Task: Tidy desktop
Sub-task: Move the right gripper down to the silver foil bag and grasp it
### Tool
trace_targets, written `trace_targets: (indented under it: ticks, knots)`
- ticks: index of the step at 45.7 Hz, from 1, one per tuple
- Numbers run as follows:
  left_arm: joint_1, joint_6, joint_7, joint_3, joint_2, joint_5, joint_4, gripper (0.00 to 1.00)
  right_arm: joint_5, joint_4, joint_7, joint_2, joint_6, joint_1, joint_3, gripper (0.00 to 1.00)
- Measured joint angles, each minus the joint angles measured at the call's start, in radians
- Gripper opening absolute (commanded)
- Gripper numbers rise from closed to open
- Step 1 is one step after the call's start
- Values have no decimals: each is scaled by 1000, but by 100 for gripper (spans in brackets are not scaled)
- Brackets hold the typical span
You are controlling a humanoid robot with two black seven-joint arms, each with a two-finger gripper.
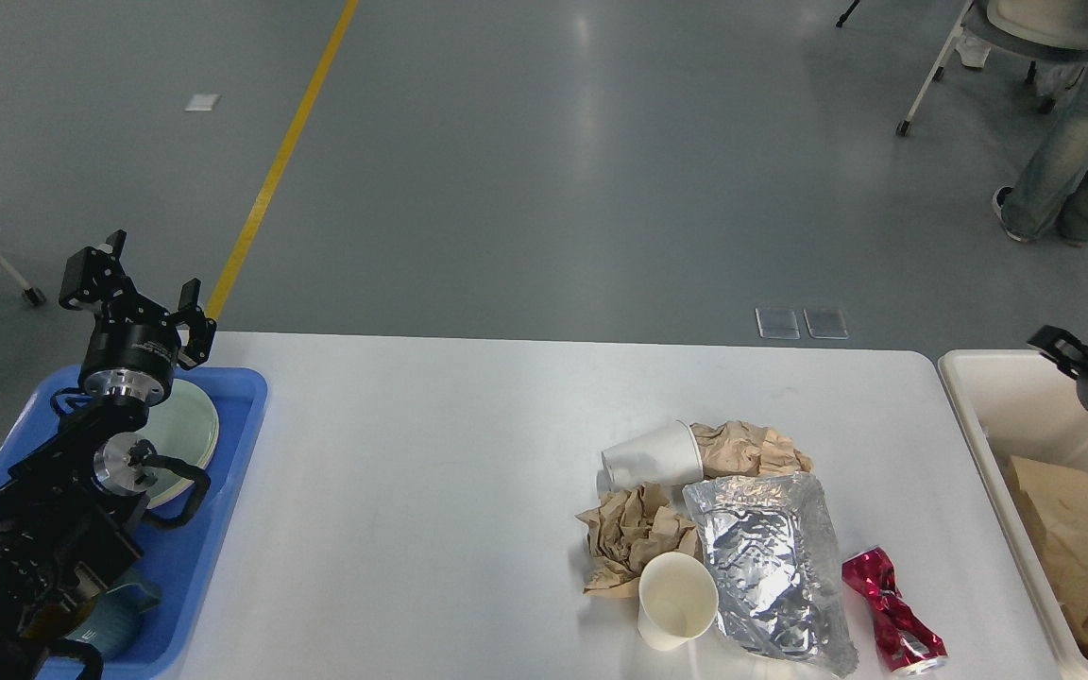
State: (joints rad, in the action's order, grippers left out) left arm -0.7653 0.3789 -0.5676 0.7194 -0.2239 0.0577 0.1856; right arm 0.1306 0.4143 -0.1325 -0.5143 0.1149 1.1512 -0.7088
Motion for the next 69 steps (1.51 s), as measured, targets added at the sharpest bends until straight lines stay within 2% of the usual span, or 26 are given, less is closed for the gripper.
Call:
trace_targets:
  ticks: [5,14,26,29,33,40,54,65,69]
  knots:
    - [0,0,0,0,0,0,0,96,-3,90,-1,33,108,153,-57,100]
    - [0,0,0,0,0,-1,0,96,-4,346,1,46,324,449,-155,100]
    - [0,0,0,0,0,-1,0,96,-15,580,8,71,704,752,-214,100]
    - [0,0,0,0,0,0,0,96,-17,626,8,74,772,810,-219,100]
    - [0,0,0,0,0,0,0,96,-17,659,8,71,804,851,-221,100]
    - [0,0,0,0,0,0,0,96,-9,665,1,69,762,806,-237,100]
    - [0,0,0,0,0,0,0,96,58,635,-3,83,523,457,-252,100]
    - [0,0,0,0,0,0,0,96,73,562,-2,135,213,202,-249,100]
    - [0,0,0,0,0,0,0,96,73,544,-2,153,157,149,-250,99]
